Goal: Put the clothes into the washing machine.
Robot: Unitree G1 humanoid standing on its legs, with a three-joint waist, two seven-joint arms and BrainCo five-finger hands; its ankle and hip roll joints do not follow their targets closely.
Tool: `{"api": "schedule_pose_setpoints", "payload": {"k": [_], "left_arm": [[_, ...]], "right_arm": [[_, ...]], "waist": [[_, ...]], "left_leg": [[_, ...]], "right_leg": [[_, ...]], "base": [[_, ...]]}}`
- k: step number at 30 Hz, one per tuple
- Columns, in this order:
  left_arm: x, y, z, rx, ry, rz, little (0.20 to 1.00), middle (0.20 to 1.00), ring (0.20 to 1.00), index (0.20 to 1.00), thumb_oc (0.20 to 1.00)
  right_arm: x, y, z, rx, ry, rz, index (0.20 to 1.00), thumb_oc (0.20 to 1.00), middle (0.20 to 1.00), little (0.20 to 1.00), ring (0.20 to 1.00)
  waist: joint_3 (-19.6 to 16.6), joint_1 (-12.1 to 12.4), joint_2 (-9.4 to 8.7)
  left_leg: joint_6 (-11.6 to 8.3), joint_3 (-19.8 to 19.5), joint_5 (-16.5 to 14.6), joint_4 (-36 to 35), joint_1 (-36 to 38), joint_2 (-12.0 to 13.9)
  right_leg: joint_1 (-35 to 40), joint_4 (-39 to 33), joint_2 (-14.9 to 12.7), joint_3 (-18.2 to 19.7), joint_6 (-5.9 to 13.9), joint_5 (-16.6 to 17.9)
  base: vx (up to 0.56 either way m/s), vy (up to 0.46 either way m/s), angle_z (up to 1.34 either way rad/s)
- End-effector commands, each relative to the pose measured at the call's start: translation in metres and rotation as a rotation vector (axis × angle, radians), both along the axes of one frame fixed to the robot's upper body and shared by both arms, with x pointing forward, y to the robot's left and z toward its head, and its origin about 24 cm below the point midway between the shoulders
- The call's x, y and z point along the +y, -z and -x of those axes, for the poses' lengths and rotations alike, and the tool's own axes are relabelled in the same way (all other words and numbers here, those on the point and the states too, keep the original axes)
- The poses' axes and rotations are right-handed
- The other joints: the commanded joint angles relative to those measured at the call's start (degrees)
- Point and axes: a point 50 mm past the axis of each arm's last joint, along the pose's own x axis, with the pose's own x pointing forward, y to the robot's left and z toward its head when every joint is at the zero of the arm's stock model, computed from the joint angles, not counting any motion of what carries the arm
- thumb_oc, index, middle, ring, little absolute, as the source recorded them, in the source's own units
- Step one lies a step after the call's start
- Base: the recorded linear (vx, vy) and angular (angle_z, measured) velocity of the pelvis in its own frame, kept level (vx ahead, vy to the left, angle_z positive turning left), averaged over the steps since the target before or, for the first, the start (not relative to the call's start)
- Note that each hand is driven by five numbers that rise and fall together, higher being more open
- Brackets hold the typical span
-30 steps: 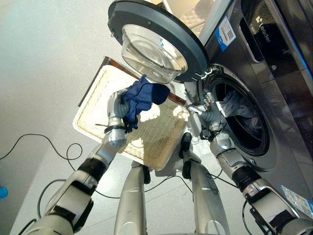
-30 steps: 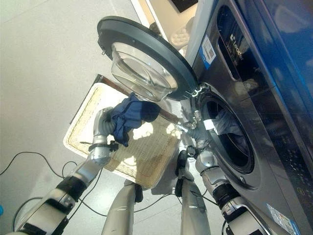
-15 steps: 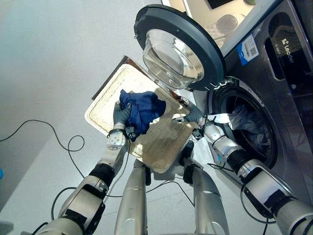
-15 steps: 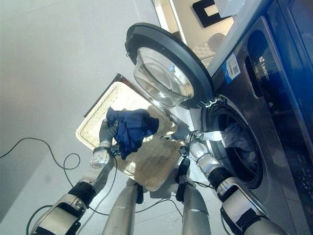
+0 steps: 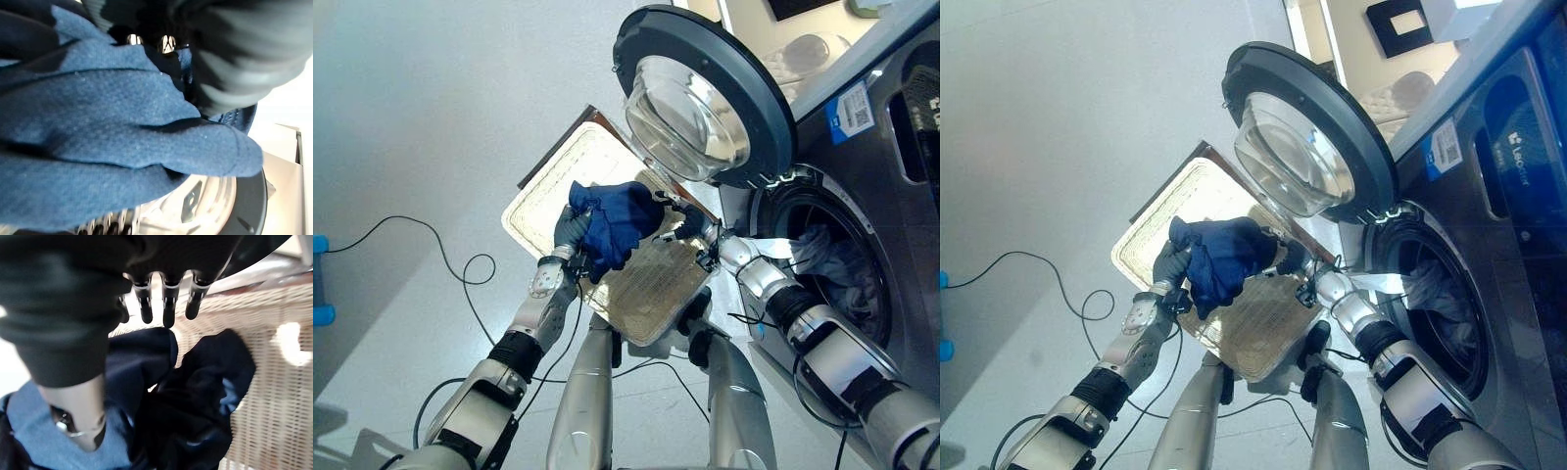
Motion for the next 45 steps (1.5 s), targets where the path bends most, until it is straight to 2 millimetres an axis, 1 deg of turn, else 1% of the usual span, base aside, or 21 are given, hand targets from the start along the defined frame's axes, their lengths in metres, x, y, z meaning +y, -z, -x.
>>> {"api": "schedule_pose_setpoints", "payload": {"k": [1,2,6,8,9,13,14,15,17,22,23,27,30,33,35,36,37,39,40,41,45], "left_arm": [[-0.034,-0.027,0.006,-0.098,0.181,0.102,0.200,0.200,0.200,0.200,0.200],[-0.034,-0.027,0.006,-0.098,0.181,0.102,0.200,0.200,0.200,0.200,0.200],[-0.051,-0.040,0.014,-0.083,0.368,0.260,0.200,0.200,0.200,0.200,0.200],[-0.055,-0.044,0.016,-0.096,0.399,0.275,0.200,0.200,0.200,0.200,0.200],[-0.060,-0.050,0.021,-0.107,0.451,0.303,0.200,0.200,0.200,0.200,0.200],[-0.068,-0.056,0.026,-0.108,0.526,0.340,0.200,0.200,0.200,0.200,0.200],[-0.075,-0.061,0.032,-0.116,0.592,0.381,0.200,0.200,0.200,0.200,0.200],[-0.076,-0.062,0.033,-0.117,0.601,0.386,0.200,0.200,0.200,0.200,0.200],[-0.083,-0.069,0.040,-0.142,0.672,0.416,0.200,0.200,0.200,0.200,0.200],[-0.093,-0.076,0.049,-0.145,0.778,0.449,0.200,0.200,0.200,0.200,0.200],[-0.093,-0.076,0.049,-0.145,0.778,0.449,0.200,0.200,0.200,0.200,0.200],[-0.108,-0.086,0.061,-0.140,0.917,0.505,0.200,0.200,0.200,0.200,0.200],[-0.113,-0.087,0.064,-0.127,0.956,0.522,0.200,0.200,0.200,0.200,0.200],[-0.124,-0.088,0.068,-0.093,1.007,0.551,0.200,0.200,0.200,0.200,0.200],[-0.127,-0.088,0.068,-0.089,1.024,0.561,0.200,0.200,0.200,0.200,0.200],[-0.128,-0.089,0.068,-0.093,1.033,0.563,0.200,0.200,0.200,0.200,0.200],[-0.130,-0.090,0.069,-0.102,1.041,0.565,0.200,0.200,0.200,0.200,0.200],[-0.130,-0.091,0.069,-0.106,1.043,0.564,0.200,0.200,0.200,0.200,0.200],[-0.131,-0.093,0.068,-0.116,1.045,0.562,0.200,0.200,0.200,0.200,0.200],[-0.131,-0.094,0.067,-0.121,1.038,0.557,0.200,0.200,0.200,0.200,0.200],[-0.129,-0.095,0.063,-0.126,1.010,0.553,0.200,0.200,0.200,0.200,0.200]], "right_arm": [[-0.001,-0.005,-0.006,-0.004,-0.039,0.132,1.000,1.000,1.000,1.000,1.000],[-0.001,-0.005,-0.006,-0.004,-0.039,0.132,1.000,1.000,1.000,1.000,1.000],[0.000,-0.007,-0.009,-0.036,-0.043,0.278,1.000,1.000,1.000,1.000,1.000],[0.000,-0.007,-0.010,-0.037,-0.039,0.298,1.000,1.000,1.000,1.000,1.000],[-0.002,-0.007,-0.011,-0.039,-0.030,0.320,1.000,1.000,1.000,1.000,1.000],[-0.002,-0.006,-0.012,-0.043,-0.028,0.362,1.000,1.000,1.000,1.000,1.000],[-0.001,-0.005,-0.014,-0.047,-0.034,0.440,1.000,1.000,1.000,1.000,1.000],[-0.001,-0.004,-0.014,-0.048,-0.034,0.452,1.000,1.000,1.000,1.000,1.000],[-0.003,0.003,-0.014,-0.036,-0.032,0.555,1.000,1.000,1.000,1.000,1.000],[-0.007,0.010,-0.015,-0.039,-0.019,0.646,1.000,1.000,1.000,1.000,1.000],[-0.007,0.010,-0.015,-0.039,-0.019,0.646,1.000,1.000,1.000,1.000,1.000],[-0.004,0.011,-0.017,-0.031,0.010,0.645,1.000,1.000,1.000,1.000,1.000],[-0.002,0.010,-0.018,-0.031,0.001,0.636,1.000,1.000,1.000,1.000,1.000],[0.009,0.008,-0.017,-0.024,-0.044,0.607,1.000,1.000,1.000,1.000,1.000],[0.015,0.008,-0.016,-0.010,-0.082,0.609,1.000,1.000,1.000,1.000,1.000],[0.018,0.009,-0.015,0.008,-0.105,0.599,0.777,0.777,0.777,0.777,0.777],[0.023,0.011,-0.013,0.030,-0.127,0.574,0.200,0.200,0.200,0.200,0.200],[0.024,0.011,-0.013,0.041,-0.134,0.558,0.200,0.200,0.200,0.200,0.200],[0.028,0.010,-0.013,0.074,-0.138,0.461,0.200,0.200,0.200,0.200,0.200],[0.029,0.007,-0.013,0.084,-0.133,0.409,0.200,0.200,0.200,0.200,0.200],[0.031,0.006,-0.013,0.109,-0.130,0.353,0.200,0.200,0.200,0.200,0.200]], "waist": [[-1.2,0.7,4.70],[-1.2,0.7,4.70],[-1.2,1.2,5.42],[-1.2,1.4,5.57],[-1.2,1.8,5.80],[-1.2,2.3,6.04],[-1.2,2.6,6.08],[-1.2,2.7,6.09],[-1.2,3.1,6.29],[-1.2,4.0,6.58],[-1.2,4.0,6.58],[-1.2,4.8,6.89],[-1.2,5.0,6.99],[-1.2,4.9,7.01],[-1.2,4.8,6.96],[-1.2,4.8,6.93],[-1.2,4.7,6.86],[-1.2,4.7,6.84],[-1.2,4.6,6.77],[-1.2,4.5,6.68],[-1.2,4.2,6.47]], "left_leg": [[0.02,4.9,-5.1,3.1,-1.3,-3.2],[0.02,4.9,-5.1,3.1,-1.3,-3.2],[0.42,5.0,-4.8,2.5,-1.2,-3.8],[0.49,5.0,-4.8,2.4,-1.1,-3.9],[0.65,4.8,-4.9,2.5,-1.1,-4.0],[0.87,4.6,-4.9,2.5,-0.9,-4.2],[0.92,4.4,-5.0,2.7,-0.9,-4.4],[0.94,4.4,-5.0,2.7,-0.8,-4.5],[1.13,4.4,-4.9,2.3,-0.3,-4.5],[1.43,4.2,-4.9,2.1,0.0,-4.7],[1.43,4.2,-4.9,2.1,0.0,-4.7],[1.78,3.6,-4.8,2.1,0.1,-5.2],[1.81,3.4,-4.8,2.2,0.0,-5.3],[1.87,3.2,-4.8,2.2,0.2,-5.4],[1.84,3.3,-4.7,2.3,0.3,-5.4],[1.84,3.4,-4.8,2.2,0.3,-5.3],[1.82,3.5,-4.8,2.2,0.3,-5.3],[1.80,3.6,-4.8,2.2,0.3,-5.2],[1.74,3.6,-4.7,2.2,0.3,-5.2],[1.67,3.7,-4.7,2.3,0.3,-5.2],[1.50,3.9,-4.6,2.2,0.3,-5.0]], "right_leg": [[-0.6,1.2,0.9,0.0,4.96,0.0],[-0.6,1.2,0.9,0.0,4.96,0.0],[-0.6,0.6,0.7,-0.2,4.87,0.6],[-0.5,0.6,0.5,-0.4,4.82,0.6],[-0.5,0.8,0.3,-0.6,4.77,0.6],[-0.5,1.2,0.1,-0.9,4.72,0.6],[-0.4,1.3,-0.1,-1.1,4.69,0.7],[-0.3,1.3,-0.1,-1.1,4.67,0.7],[0.0,1.3,-0.3,-1.4,4.66,0.8],[0.5,1.2,-0.8,-2.0,4.64,0.9],[0.5,1.2,-0.8,-2.0,4.64,0.9],[0.6,1.5,-1.3,-2.7,4.62,1.3],[0.7,1.6,-1.4,-2.8,4.61,1.4],[0.7,1.8,-1.5,-2.9,4.62,1.4],[0.8,1.9,-1.5,-2.9,4.67,1.4],[0.8,1.8,-1.5,-3.0,4.68,1.4],[0.8,1.8,-1.5,-3.0,4.69,1.4],[0.8,1.7,-1.5,-3.0,4.66,1.4],[0.9,1.5,-1.4,-3.0,4.61,1.5],[1.0,1.5,-1.3,-3.0,4.57,1.4],[1.0,1.4,-1.0,-2.6,4.55,1.4]], "base": [[0.00,0.000,0.00],[0.01,-0.027,0.08],[0.00,-0.003,0.19],[0.00,0.004,0.04],[0.00,0.000,0.00],[0.00,0.000,0.00],[0.00,0.000,0.00],[-0.01,-0.002,0.04],[0.00,0.004,0.02],[0.00,-0.002,0.01],[0.00,-0.009,0.04],[-0.01,-0.010,0.07],[-0.01,-0.009,0.07],[0.00,-0.005,0.05],[0.00,-0.003,0.02],[0.00,0.000,0.00],[0.00,0.000,0.00],[0.00,0.000,0.00],[0.00,0.000,0.00],[0.00,0.000,0.00],[0.00,0.000,0.00]]}}
